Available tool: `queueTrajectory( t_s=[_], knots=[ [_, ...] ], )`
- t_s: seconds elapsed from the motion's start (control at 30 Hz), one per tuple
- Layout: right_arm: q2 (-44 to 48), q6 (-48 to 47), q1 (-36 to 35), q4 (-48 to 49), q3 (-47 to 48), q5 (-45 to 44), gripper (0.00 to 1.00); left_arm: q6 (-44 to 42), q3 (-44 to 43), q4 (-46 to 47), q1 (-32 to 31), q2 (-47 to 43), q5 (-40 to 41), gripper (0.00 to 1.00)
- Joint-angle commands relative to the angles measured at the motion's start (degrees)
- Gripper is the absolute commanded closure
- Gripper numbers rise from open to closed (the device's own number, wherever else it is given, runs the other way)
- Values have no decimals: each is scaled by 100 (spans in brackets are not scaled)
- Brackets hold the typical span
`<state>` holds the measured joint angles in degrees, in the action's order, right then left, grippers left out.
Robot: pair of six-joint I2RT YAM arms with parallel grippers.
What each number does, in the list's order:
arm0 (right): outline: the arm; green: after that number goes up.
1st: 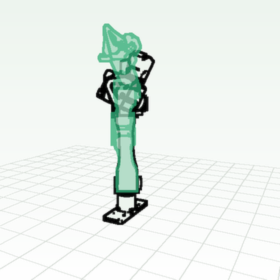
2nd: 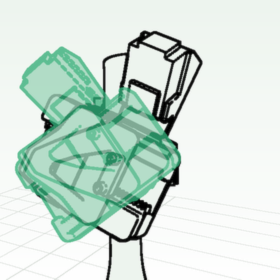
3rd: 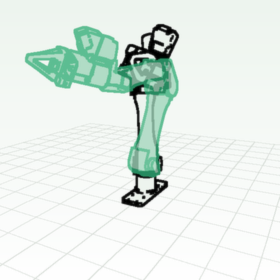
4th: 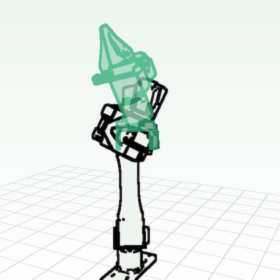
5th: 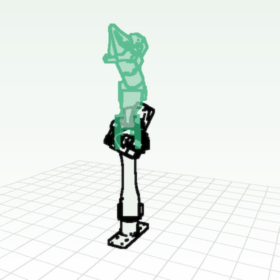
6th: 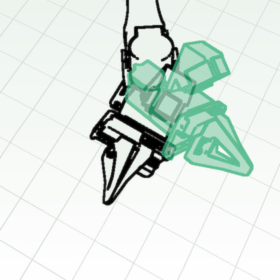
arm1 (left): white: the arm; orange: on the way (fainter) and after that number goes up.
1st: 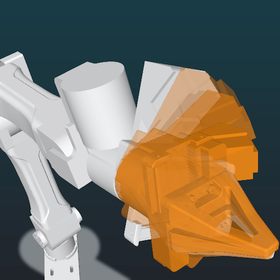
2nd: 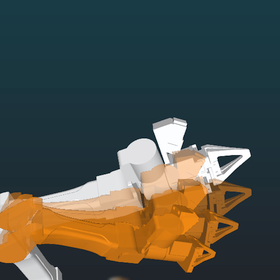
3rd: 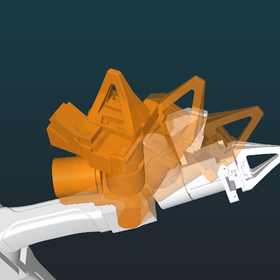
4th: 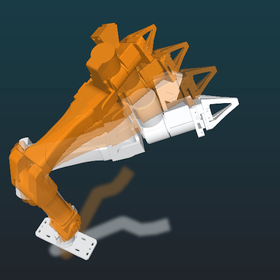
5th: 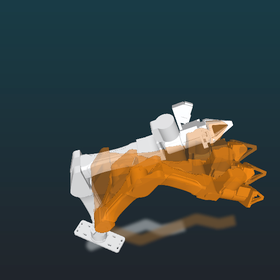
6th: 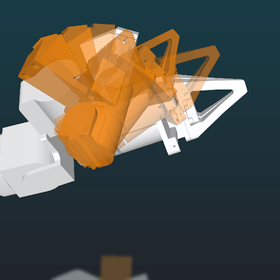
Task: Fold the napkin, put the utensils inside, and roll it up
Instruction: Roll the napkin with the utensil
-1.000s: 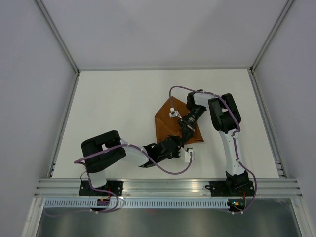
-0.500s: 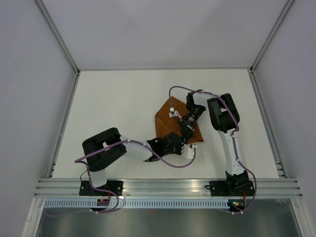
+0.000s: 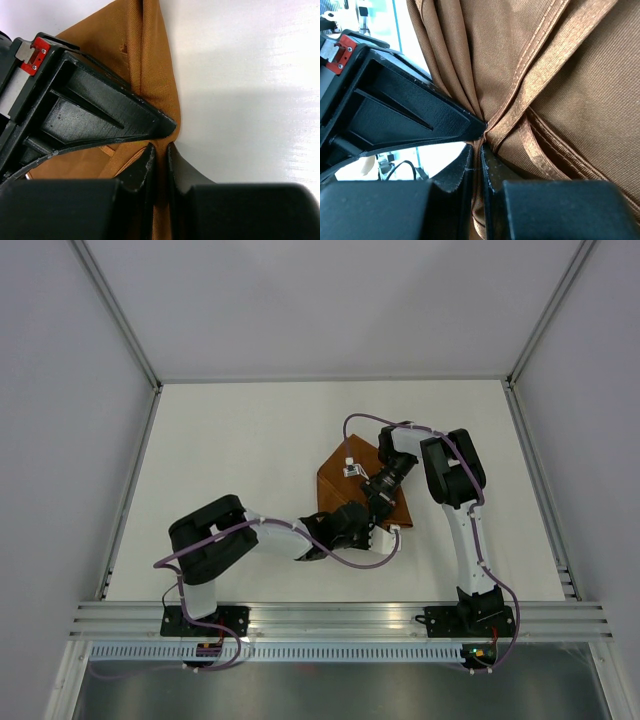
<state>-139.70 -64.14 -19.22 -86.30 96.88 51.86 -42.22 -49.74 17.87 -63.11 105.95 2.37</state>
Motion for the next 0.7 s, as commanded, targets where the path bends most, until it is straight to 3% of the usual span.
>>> queueTrajectory(
  t_s=[0.0, 0.1, 0.47, 0.67],
  knots=[
    [-269, -459, -2, 307, 59, -387, 84, 539, 43, -837, 124, 356, -430, 87],
    [-181, -459, -2, 333, 42, -369, 83, 714, -1, -942, 150, 365, -562, 92],
    [908, -91, 199, 895, -292, 0, 50, 1268, -221, -1365, 527, 321, -1484, 98],
    [1471, 182, 472, 1133, -389, 324, 46, 1523, -282, -1470, 782, 233, -2047, 98]
  ],
)
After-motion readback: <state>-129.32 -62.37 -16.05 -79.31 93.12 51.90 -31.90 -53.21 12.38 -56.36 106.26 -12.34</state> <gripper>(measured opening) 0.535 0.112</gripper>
